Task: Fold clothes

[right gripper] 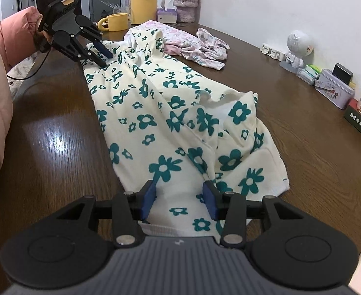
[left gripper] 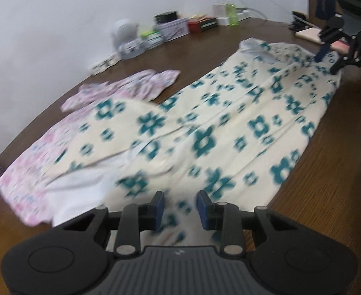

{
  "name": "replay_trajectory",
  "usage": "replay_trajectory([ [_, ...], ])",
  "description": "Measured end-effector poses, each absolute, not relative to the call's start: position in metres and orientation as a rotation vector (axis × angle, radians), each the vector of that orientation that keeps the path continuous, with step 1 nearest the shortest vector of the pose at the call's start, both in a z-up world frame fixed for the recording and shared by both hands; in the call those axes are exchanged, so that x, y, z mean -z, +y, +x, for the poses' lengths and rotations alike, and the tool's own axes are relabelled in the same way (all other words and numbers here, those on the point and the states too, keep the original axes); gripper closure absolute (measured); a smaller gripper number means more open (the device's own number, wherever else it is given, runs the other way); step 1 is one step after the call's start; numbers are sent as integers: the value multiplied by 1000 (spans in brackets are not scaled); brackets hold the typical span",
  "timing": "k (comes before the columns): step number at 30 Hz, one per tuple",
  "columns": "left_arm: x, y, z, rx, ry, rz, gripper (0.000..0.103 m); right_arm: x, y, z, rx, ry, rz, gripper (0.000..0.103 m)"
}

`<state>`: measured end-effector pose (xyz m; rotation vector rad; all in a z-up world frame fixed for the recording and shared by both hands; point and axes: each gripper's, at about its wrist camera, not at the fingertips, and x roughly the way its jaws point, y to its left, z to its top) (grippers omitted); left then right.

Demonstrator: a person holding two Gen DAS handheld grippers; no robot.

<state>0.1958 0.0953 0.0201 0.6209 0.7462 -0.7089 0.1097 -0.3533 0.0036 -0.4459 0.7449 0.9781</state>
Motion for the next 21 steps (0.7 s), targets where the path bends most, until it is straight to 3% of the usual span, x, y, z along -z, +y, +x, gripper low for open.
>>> replay_trajectory([
  [9, -24, 131, 193, 677, 759, 571, 56, -3, -353, 108, -943, 753, -426, 61],
  [14, -28, 127, 190, 693, 729, 553, 57, -7, -348, 109, -928, 762, -409, 59],
  [21, -48, 80, 170, 835, 574, 543, 57, -27, -313, 103, -966, 640, -355, 58],
])
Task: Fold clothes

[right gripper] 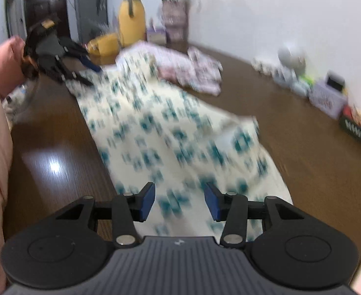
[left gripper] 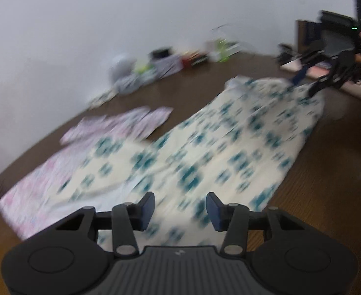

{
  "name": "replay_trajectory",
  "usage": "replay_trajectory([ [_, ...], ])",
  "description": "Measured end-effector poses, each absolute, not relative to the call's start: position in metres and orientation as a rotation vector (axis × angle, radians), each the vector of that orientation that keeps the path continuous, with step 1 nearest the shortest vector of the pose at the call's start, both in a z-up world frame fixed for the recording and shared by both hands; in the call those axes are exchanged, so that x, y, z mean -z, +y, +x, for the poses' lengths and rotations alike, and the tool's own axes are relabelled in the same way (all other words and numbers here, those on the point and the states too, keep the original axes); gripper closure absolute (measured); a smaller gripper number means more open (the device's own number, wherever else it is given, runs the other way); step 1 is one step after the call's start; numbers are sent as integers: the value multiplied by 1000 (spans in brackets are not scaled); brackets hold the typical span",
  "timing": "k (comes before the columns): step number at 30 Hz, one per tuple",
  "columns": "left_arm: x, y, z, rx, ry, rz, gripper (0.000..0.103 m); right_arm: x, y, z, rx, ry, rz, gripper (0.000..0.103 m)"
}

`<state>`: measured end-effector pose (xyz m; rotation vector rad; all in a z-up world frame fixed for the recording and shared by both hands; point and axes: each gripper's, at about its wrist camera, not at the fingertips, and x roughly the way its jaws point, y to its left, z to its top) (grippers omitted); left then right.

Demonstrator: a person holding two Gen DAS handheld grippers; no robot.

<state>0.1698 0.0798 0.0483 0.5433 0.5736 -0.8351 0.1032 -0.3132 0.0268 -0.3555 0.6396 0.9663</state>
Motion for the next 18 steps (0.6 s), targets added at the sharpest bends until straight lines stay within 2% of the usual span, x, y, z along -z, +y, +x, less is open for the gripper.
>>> replay_trajectory([
  [7, -29, 19, 168, 966, 590, 568, 57, -10, -229, 103, -1072, 585, -455, 55],
  [12, -13, 17, 192, 921, 649, 517, 57, 10, -213, 121, -1060, 630, -412, 55],
  [18, -9, 23, 201, 930, 657, 457, 56, 17, -217, 124, -1046, 636, -355, 49],
])
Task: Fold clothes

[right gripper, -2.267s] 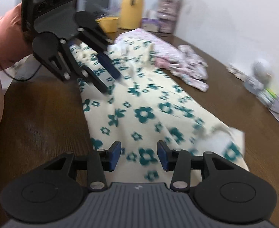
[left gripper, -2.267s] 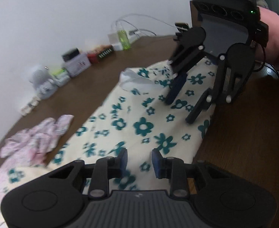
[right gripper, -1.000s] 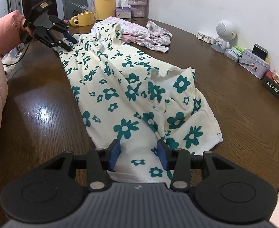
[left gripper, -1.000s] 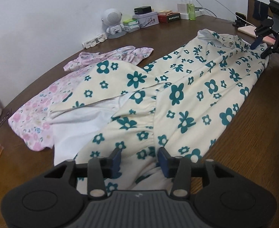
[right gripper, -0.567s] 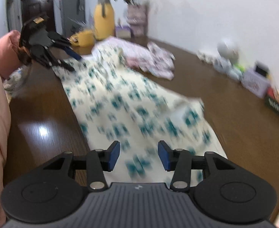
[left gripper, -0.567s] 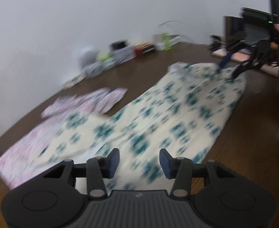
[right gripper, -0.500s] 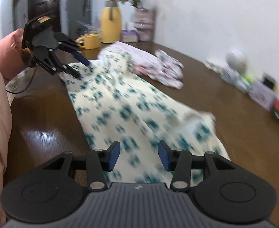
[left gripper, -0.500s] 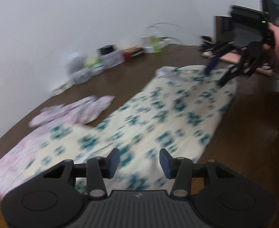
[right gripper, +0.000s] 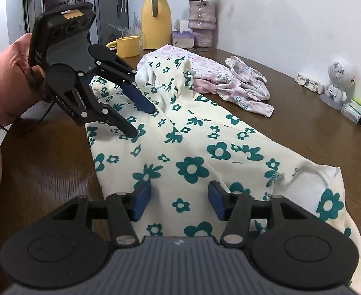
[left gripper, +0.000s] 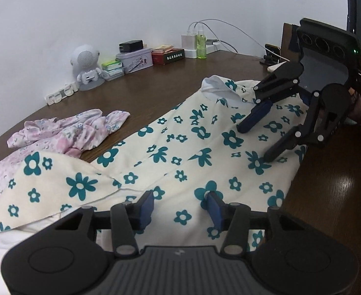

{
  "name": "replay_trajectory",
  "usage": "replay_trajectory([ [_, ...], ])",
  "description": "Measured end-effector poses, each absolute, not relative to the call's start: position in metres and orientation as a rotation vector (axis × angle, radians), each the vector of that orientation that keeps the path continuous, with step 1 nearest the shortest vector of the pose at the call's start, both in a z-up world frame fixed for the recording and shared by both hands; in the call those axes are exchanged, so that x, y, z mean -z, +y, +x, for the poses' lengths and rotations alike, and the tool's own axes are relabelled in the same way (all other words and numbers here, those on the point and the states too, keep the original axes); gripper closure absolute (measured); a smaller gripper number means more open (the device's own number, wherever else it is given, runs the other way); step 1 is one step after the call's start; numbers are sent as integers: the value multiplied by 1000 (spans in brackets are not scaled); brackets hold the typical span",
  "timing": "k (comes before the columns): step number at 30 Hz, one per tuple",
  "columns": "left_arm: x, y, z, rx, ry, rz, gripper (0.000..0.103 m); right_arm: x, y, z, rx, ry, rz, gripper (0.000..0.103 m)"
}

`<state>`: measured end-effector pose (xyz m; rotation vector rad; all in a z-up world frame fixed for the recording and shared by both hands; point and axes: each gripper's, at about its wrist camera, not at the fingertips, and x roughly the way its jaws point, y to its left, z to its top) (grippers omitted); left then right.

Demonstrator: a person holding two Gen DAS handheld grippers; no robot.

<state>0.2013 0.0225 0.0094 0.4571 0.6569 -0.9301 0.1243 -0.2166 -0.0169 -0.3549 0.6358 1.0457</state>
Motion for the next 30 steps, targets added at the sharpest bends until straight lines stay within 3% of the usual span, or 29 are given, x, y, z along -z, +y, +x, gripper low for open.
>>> replay_trajectory([
  [5, -22, 31, 197, 929, 629, 431, 55, 5, -223, 124, -1046, 631, -312, 47],
  [7, -32, 41, 195, 892, 601, 405, 46, -9, -235, 122, -1033, 600, -254, 36],
  [9, -43, 51, 194, 843, 566, 380, 26, -23, -248, 120, -987, 556, -212, 21],
  [14, -70, 69, 206, 729, 514, 341, 6, -47, -270, 128, -839, 533, -192, 1],
  [26, -102, 59, 271, 664, 585, 462, 1, -56, -278, 216, -687, 773, -275, 1],
  [27, -101, 57, 279, 664, 603, 474, 4, -53, -275, 224, -687, 805, -281, 4],
  [30, -96, 54, 299, 674, 651, 500, 16, -44, -272, 251, -716, 904, -264, 35],
])
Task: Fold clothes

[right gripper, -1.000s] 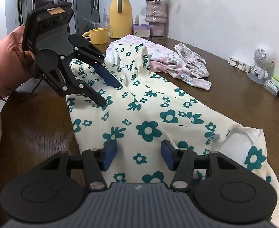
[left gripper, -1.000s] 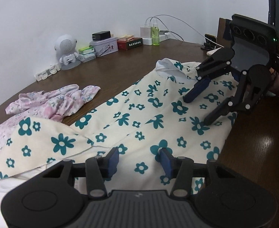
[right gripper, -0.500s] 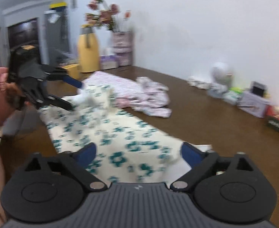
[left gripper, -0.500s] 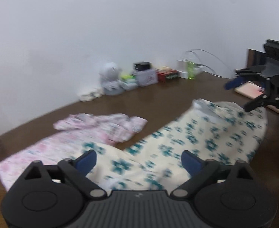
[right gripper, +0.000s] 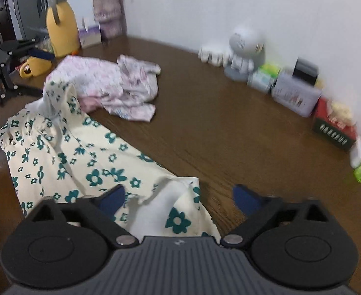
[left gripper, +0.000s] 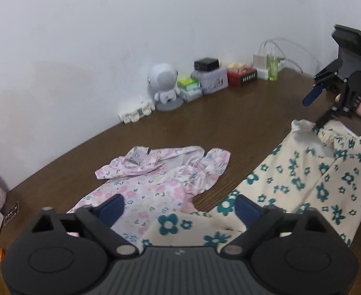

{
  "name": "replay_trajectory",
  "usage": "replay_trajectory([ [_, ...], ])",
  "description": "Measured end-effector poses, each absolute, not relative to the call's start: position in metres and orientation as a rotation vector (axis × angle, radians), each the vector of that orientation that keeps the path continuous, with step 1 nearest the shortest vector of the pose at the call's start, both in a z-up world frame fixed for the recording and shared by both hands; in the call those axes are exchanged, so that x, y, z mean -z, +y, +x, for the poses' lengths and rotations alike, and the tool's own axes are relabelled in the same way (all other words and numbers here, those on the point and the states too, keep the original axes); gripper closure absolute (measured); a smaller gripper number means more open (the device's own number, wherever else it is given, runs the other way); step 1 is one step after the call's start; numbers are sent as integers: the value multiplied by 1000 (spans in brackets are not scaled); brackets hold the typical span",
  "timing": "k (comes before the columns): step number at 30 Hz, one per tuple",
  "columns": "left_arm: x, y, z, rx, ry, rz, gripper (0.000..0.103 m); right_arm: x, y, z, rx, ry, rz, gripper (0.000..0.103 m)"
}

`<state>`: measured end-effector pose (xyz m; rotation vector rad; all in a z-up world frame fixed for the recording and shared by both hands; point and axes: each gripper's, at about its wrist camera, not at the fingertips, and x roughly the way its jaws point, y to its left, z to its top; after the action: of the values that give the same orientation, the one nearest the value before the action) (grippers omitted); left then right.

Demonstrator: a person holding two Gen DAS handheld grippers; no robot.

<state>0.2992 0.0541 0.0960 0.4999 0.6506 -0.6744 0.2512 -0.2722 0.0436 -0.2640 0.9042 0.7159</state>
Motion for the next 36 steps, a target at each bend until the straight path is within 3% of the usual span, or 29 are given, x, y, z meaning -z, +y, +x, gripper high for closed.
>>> replay_trajectory([
  [3, -88, 52, 318, 685, 721, 514, 31, -34, -272, 276, -772, 977, -240, 44],
  [6, -80, 57, 334, 736, 787, 483, 42, -26, -271, 291, -856, 1016, -230, 44],
  [11, -68, 62, 351, 786, 878, 488, 44, -8, -275, 307, -904, 1067, -225, 47],
  [13, -65, 62, 353, 817, 898, 504, 45, -4, -276, 312, -912, 1078, -219, 53],
  [23, -57, 60, 372, 875, 921, 465, 48, -2, -262, 318, -974, 1090, -262, 66],
  [25, -56, 61, 374, 861, 925, 468, 54, -3, -260, 318, -976, 1090, -278, 72],
  [26, -55, 61, 374, 861, 931, 472, 63, -3, -259, 317, -976, 1090, -286, 78],
  [28, -53, 61, 373, 867, 929, 474, 66, -3, -257, 315, -977, 1085, -309, 87],
  [31, -53, 64, 370, 872, 918, 470, 74, -3, -253, 310, -979, 1073, -347, 92],
  [33, -53, 64, 368, 863, 911, 470, 93, -3, -251, 307, -975, 1063, -371, 96],
  [36, -54, 65, 363, 858, 886, 460, 98, -7, -249, 300, -972, 1029, -399, 100],
])
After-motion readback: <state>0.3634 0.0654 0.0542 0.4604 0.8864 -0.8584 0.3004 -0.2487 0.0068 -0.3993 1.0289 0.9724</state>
